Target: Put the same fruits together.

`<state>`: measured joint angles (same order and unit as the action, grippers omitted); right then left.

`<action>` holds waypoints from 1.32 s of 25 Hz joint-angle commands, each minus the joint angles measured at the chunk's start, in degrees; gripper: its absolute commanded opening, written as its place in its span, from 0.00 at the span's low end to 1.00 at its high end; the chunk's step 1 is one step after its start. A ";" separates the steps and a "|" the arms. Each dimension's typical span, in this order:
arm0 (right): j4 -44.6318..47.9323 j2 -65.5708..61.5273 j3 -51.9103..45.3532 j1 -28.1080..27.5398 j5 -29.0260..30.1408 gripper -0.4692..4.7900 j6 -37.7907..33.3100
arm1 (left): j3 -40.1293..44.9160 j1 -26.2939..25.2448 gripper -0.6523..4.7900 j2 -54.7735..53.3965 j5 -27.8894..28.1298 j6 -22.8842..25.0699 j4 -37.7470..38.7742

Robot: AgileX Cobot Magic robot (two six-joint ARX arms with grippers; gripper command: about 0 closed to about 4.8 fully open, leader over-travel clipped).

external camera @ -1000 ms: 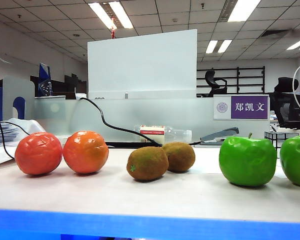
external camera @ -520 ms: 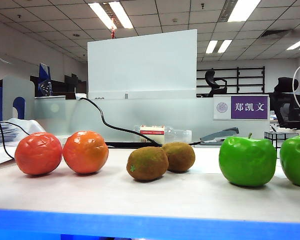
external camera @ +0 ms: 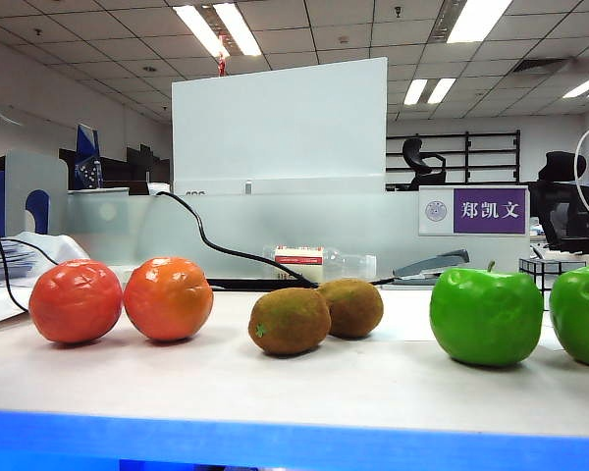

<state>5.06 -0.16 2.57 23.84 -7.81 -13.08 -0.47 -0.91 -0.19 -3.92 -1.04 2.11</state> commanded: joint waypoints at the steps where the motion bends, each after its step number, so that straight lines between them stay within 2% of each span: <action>1: 0.68 0.07 0.22 -0.02 -0.04 0.09 -0.20 | -0.07 0.11 0.11 0.07 -0.22 -0.07 -0.98; 27: 0.61 0.07 0.22 -0.04 -0.13 0.09 0.98 | -0.07 0.13 0.11 0.07 -0.20 -0.02 -0.72; 29: -2.40 0.07 0.22 -0.07 -0.20 0.09 4.70 | -0.07 0.13 0.11 0.07 -0.22 -0.02 -0.72; 33: -11.37 0.07 0.20 -0.31 -1.73 0.09 5.44 | -0.07 0.13 0.11 0.07 -0.20 -0.02 -0.72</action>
<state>-3.40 -0.16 2.57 23.73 -8.21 -8.01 -0.47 -0.86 -0.19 -3.92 -1.06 1.98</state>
